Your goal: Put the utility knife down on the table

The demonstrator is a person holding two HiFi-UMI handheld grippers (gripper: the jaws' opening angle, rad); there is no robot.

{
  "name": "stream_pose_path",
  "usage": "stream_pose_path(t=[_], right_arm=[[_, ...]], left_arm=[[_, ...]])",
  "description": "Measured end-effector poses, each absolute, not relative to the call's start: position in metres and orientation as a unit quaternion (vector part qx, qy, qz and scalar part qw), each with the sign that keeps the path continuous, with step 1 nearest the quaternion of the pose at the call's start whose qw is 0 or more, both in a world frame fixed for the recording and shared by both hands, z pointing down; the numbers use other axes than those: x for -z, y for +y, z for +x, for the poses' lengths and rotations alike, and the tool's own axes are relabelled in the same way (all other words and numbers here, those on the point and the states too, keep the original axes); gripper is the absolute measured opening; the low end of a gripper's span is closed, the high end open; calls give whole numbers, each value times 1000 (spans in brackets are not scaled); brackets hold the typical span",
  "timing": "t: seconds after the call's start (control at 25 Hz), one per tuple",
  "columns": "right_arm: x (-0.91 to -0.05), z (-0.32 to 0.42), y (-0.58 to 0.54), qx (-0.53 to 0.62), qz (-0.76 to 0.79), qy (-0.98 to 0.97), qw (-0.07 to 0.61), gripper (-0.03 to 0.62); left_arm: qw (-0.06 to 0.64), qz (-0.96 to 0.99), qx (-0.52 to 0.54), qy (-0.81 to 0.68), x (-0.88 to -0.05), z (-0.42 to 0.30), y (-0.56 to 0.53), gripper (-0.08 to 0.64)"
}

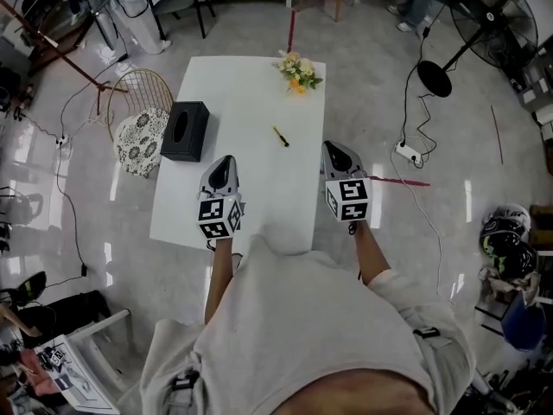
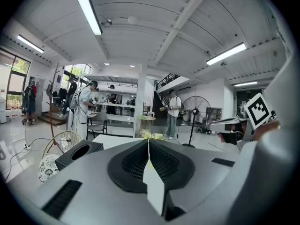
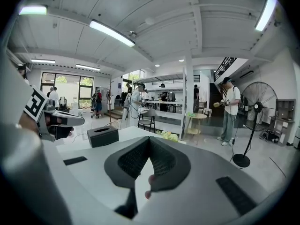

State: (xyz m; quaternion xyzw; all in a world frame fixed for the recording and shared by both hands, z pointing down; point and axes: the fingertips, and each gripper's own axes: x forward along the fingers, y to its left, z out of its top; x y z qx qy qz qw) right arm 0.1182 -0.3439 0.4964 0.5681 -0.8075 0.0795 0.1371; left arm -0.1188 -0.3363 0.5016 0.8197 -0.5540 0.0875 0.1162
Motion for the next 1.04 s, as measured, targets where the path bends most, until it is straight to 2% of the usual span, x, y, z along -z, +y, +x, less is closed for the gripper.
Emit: stream_pose_path(t=[1.04], right_arm=[[-509,123,-341,-89,566,-807,145,31]], left_arm=[[103,819,-80,-559,-489,-119,-341,25]])
